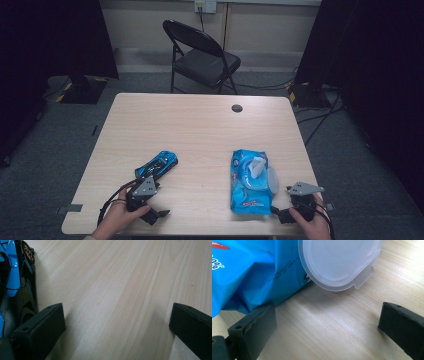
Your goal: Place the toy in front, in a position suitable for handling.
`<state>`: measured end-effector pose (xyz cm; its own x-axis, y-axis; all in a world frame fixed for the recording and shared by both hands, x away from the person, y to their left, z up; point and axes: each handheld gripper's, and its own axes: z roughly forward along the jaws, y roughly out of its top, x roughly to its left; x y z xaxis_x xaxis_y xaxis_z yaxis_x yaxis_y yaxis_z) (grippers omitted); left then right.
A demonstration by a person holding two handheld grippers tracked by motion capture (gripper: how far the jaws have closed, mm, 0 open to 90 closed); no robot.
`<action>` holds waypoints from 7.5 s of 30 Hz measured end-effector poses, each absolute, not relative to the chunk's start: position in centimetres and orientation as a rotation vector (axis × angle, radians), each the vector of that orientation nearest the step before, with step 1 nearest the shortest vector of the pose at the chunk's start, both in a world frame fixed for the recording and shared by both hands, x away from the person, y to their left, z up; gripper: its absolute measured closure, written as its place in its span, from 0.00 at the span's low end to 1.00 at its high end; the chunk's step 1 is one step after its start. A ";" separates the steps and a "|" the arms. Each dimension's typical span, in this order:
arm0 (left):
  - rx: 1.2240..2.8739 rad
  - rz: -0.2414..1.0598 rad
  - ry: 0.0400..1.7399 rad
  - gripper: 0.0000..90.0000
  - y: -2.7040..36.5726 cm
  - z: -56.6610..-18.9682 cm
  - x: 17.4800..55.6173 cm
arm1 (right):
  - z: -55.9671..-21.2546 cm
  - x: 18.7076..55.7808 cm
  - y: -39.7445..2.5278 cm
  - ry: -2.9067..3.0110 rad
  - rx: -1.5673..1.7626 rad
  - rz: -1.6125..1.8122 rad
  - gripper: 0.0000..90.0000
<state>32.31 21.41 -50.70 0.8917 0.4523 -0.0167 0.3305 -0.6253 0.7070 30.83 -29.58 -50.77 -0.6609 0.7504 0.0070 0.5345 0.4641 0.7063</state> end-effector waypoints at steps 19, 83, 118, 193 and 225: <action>2.298 0.207 0.559 0.00 21.4 -50.7 32.3 | -50.3 30.2 -29.3 2.422 1.094 1.000 0.17; 2.296 0.208 0.560 0.00 21.3 -50.7 32.4 | -47.1 31.7 -22.8 2.330 1.111 1.007 0.13; 2.297 0.208 0.563 0.00 21.3 -50.7 32.4 | -47.2 38.5 -23.2 2.319 1.220 0.977 0.16; 2.299 0.210 0.557 0.00 21.3 -50.7 32.4 | -49.1 34.2 -23.5 2.338 1.182 0.997 0.16; 2.306 0.208 0.694 0.18 21.0 -48.8 32.4 | -50.7 33.9 -22.6 2.362 1.114 1.029 0.14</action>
